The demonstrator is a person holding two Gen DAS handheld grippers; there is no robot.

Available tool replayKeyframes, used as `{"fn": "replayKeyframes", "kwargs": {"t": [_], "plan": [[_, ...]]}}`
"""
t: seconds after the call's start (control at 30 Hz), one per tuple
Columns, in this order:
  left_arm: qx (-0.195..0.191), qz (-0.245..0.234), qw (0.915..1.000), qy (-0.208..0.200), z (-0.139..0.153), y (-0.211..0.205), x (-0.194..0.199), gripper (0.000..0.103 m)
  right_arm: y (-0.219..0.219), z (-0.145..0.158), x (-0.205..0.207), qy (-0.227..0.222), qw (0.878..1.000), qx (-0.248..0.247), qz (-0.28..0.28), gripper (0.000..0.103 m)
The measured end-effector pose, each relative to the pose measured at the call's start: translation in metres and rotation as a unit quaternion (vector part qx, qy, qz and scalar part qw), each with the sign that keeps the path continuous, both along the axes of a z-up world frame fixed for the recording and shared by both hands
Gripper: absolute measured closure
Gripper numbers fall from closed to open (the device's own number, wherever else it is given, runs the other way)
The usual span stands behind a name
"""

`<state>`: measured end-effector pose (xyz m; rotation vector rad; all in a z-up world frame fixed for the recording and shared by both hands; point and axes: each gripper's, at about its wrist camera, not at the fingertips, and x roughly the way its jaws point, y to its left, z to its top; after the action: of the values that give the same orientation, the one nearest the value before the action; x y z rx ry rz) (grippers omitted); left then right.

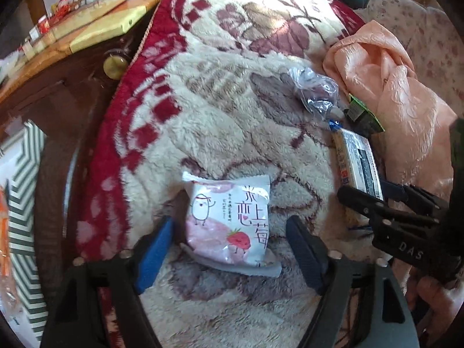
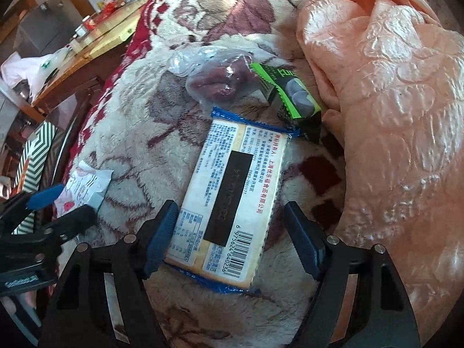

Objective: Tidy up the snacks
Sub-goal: 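Grasp the white cracker pack with the right gripper while the left grasps the pink strawberry pack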

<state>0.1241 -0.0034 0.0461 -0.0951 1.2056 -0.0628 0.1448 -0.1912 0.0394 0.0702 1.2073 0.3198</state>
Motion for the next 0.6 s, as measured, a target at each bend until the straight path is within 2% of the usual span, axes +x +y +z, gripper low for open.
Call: {"fn": "replayKeyframes", "kwargs": {"t": [0.03, 0.3, 0.47, 0.6], "plan": [[0.001, 0.005, 1.0000, 0.002, -0.002, 0.002, 0.001, 0.049, 0.000, 0.001, -0.001, -0.006, 1.000, 0.003, 0.003, 0.039], [-0.015, 0.021, 0.9992, -0.029, 0.010, 0.017, -0.017, 0.050, -0.003, 0.011, -0.018, -0.028, 0.999, 0.023, 0.015, 0.044], [0.005, 0.026, 0.9982, -0.054, 0.027, 0.021, -0.039, 0.050, 0.003, 0.023, -0.035, -0.037, 0.998, 0.026, 0.034, 0.046], [0.009, 0.033, 0.9980, -0.054, 0.029, 0.027, -0.050, 0.050, 0.009, 0.031, -0.046, -0.040, 0.998, 0.029, 0.049, 0.047]]}}
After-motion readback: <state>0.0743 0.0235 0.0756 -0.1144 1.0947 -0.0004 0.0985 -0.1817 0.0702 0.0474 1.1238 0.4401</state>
